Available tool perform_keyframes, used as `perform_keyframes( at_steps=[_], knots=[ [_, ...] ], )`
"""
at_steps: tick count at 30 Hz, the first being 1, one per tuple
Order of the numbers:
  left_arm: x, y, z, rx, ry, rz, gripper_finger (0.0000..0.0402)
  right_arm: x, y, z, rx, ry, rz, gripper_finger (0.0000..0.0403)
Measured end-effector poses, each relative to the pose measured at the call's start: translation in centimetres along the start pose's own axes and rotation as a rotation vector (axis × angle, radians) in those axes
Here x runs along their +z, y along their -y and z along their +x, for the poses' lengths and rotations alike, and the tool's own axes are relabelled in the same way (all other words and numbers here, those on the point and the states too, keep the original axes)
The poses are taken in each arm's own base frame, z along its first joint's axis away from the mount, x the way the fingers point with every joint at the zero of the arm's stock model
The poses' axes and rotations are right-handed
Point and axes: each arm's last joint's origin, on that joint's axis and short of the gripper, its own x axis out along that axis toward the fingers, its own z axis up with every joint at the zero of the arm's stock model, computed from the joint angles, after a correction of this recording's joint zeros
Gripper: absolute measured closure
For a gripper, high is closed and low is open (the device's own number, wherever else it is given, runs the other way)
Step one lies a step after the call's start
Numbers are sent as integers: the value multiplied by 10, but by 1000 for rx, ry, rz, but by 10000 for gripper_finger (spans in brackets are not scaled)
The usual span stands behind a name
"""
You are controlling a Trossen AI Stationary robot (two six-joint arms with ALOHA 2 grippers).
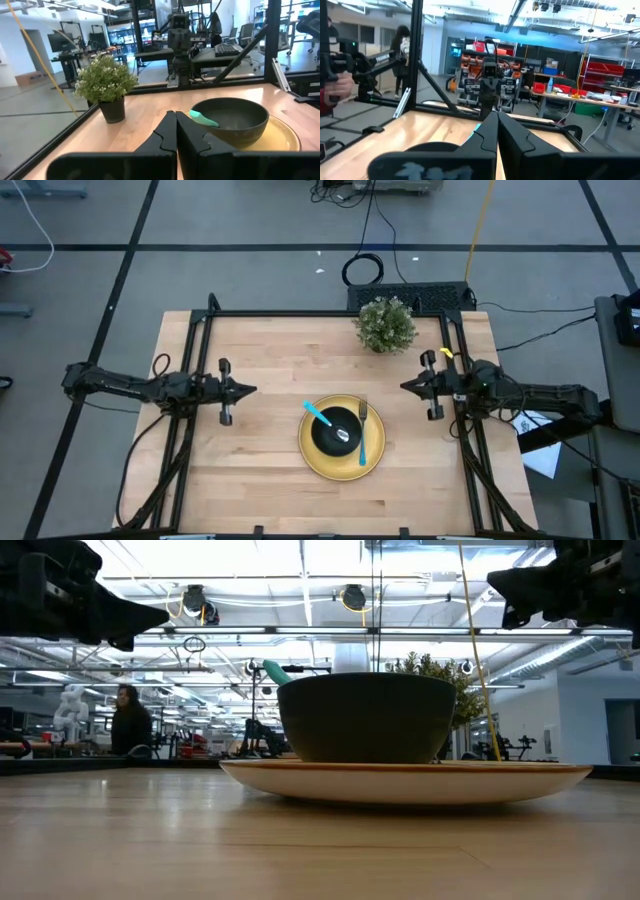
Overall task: Set table place
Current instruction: Return to Home Position
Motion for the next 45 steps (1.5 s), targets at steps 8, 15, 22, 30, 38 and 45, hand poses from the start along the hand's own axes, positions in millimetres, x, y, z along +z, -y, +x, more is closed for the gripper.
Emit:
perform_keyframes(
  at_steps=[8, 15, 22, 30, 38, 45],
  knots=[
    [1, 2, -1, 27, -2, 13, 401, 2, -2, -12, -34, 136, 36, 403],
    [0, 2, -1, 49, -10, -1, 401, -2, -1, -14, -87, 98, 39, 403],
    [0, 2, -1, 49, -10, -14, 401, -3, -2, -14, -83, 94, 39, 403],
    [-2, 3, -1, 18, -32, -51, 399, -3, -2, -14, -82, 94, 44, 403],
    [-8, 4, -1, 10, -86, -33, 393, -3, -2, -14, -81, 95, 52, 403],
    [-7, 4, -1, 10, -76, -36, 383, -3, -2, -14, -81, 94, 52, 403]
  ],
)
